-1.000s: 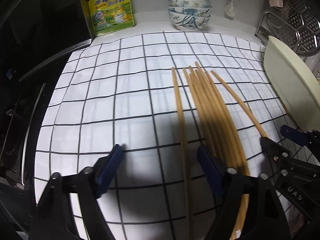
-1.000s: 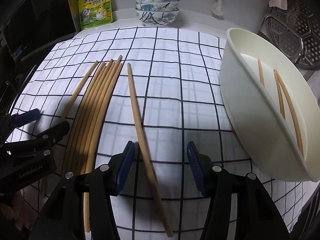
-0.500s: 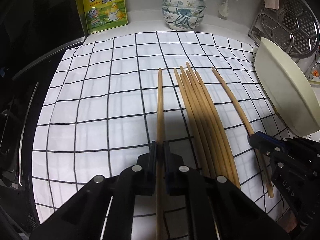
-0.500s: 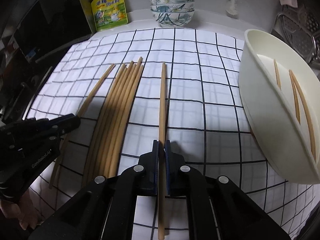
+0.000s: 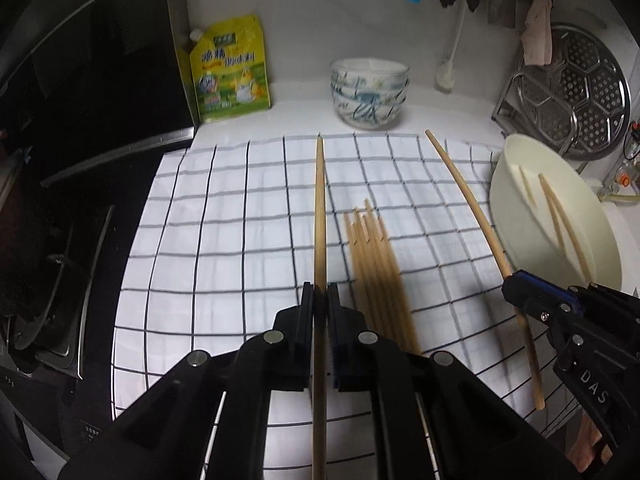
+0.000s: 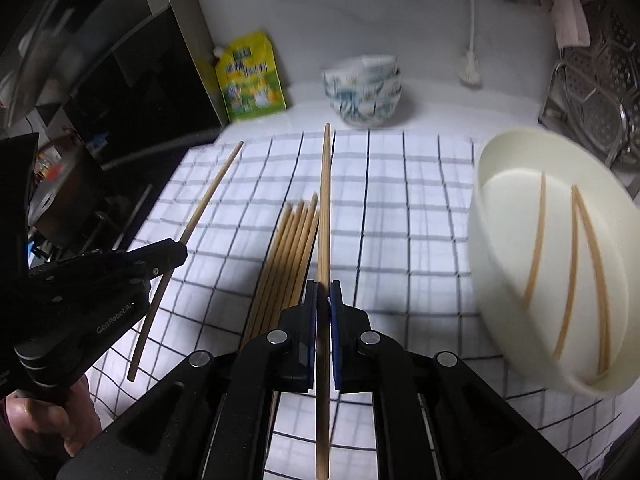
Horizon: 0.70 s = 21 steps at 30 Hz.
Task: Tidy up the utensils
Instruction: 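Carry the chopstick into the cream basin and open the right tool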
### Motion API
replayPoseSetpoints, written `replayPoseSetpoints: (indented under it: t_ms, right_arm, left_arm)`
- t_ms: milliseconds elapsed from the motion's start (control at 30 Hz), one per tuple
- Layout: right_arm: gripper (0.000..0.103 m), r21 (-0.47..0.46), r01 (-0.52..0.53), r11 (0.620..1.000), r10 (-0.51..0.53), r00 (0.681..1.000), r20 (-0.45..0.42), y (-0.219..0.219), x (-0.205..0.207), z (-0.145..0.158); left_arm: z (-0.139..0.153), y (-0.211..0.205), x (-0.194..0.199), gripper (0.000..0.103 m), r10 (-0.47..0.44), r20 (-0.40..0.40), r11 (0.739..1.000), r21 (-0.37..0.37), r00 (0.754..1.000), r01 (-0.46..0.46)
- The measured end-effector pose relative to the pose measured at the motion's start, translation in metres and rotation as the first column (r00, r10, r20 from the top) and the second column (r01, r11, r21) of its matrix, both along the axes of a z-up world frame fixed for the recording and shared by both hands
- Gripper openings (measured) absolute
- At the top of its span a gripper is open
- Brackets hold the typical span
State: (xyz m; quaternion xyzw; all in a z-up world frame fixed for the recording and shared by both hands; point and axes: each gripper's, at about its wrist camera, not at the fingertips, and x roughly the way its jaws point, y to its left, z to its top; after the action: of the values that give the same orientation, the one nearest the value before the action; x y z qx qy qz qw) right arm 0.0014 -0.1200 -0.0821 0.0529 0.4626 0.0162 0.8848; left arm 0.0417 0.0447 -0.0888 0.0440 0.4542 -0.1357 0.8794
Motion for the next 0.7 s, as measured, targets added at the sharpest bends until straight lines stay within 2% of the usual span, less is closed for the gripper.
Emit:
replayPoseSetpoints:
  t_ms: [167, 333, 700]
  right_arm:
    - [0.006, 0.0, 0.006, 1.0, -0.006, 0.999, 0.045, -0.031, -0.007, 0.026]
    - [0.006, -0.005, 0.057, 0.998, -0.056, 0.996, 0.07, -0.079, -0.014, 0.042]
    - [0.006, -0.009, 0.221, 0.975, -0.219, 0.973, 0.071, -0.202, -0.027, 0.053]
  left_arm:
    - [0.03, -0.03, -0.003, 0.008, -0.01, 0.055, 1.0, -0.019, 0.998, 0.012]
    - [0.049, -0.084, -0.006, 0.008, -0.064, 0.081, 0.996, -0.05, 0.995, 0.068]
    - [0.061, -0.221, -0.002, 0.008, -0.208, 0.109, 0.973, -0.083, 0.972, 0.217]
